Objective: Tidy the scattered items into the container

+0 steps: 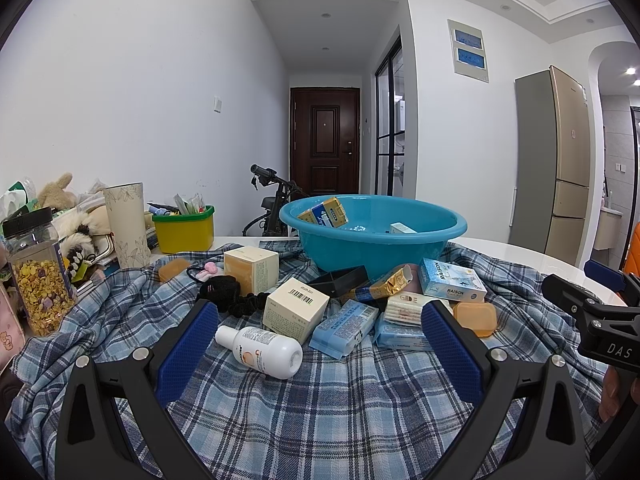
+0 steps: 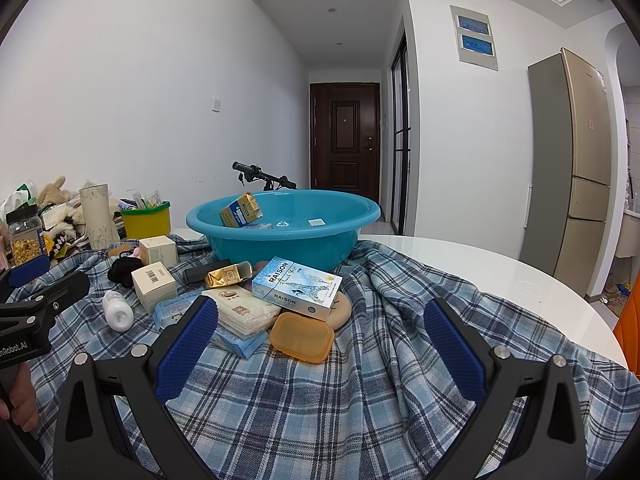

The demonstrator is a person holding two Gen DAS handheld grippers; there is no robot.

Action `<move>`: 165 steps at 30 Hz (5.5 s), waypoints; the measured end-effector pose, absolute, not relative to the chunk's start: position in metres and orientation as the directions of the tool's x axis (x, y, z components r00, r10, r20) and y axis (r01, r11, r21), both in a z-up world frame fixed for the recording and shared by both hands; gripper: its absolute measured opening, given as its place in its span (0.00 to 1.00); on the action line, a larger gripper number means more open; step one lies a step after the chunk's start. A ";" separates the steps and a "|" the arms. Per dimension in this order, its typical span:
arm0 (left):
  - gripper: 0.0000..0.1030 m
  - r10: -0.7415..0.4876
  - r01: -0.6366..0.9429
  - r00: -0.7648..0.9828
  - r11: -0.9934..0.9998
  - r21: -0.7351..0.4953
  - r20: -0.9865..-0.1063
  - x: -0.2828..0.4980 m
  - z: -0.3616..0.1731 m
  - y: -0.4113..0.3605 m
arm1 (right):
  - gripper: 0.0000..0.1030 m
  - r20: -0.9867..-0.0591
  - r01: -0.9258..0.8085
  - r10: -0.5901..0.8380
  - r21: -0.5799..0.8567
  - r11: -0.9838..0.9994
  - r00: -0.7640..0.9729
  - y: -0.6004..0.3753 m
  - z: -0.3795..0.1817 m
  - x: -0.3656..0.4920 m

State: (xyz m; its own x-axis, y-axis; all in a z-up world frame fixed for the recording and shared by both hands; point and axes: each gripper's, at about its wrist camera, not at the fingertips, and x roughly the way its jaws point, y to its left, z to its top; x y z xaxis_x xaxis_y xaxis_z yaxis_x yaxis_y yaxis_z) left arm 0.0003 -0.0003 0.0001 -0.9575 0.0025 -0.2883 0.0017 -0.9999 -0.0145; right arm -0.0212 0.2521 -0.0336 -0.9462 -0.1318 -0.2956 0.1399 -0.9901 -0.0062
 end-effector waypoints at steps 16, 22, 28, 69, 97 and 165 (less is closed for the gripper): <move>1.00 0.006 -0.001 -0.958 -1.000 -0.017 -0.288 0.000 0.000 -0.001 | 0.99 -0.296 0.140 -0.132 -0.006 -0.990 -0.946 0.252 -0.033 -0.021; 1.00 0.008 -0.004 -0.956 -1.000 -0.014 -0.292 -0.001 0.000 -0.001 | 0.99 -0.296 0.139 -0.132 -0.006 -0.990 -0.946 0.253 -0.033 -0.021; 1.00 -0.006 0.005 -0.953 -1.000 0.002 -0.304 -0.002 -0.003 0.003 | 0.99 -0.303 0.135 -0.127 -0.006 -0.991 -0.944 0.251 -0.034 -0.022; 1.00 0.027 -0.003 -0.911 -0.998 -0.059 -0.410 -0.042 0.109 -0.003 | 1.00 -0.393 0.109 -0.098 -0.006 -0.994 -0.914 0.262 0.064 -0.056; 1.00 0.032 -0.039 -0.916 -0.999 0.009 -0.400 -0.063 0.184 0.007 | 1.00 -0.391 0.114 -0.083 -0.057 -0.992 -0.917 0.252 0.139 -0.081; 1.00 0.000 -0.036 -0.681 -0.999 0.033 -0.732 -0.107 0.007 -0.001 | 0.99 -0.733 0.187 -0.149 0.031 -0.982 -0.664 0.235 -0.011 -0.139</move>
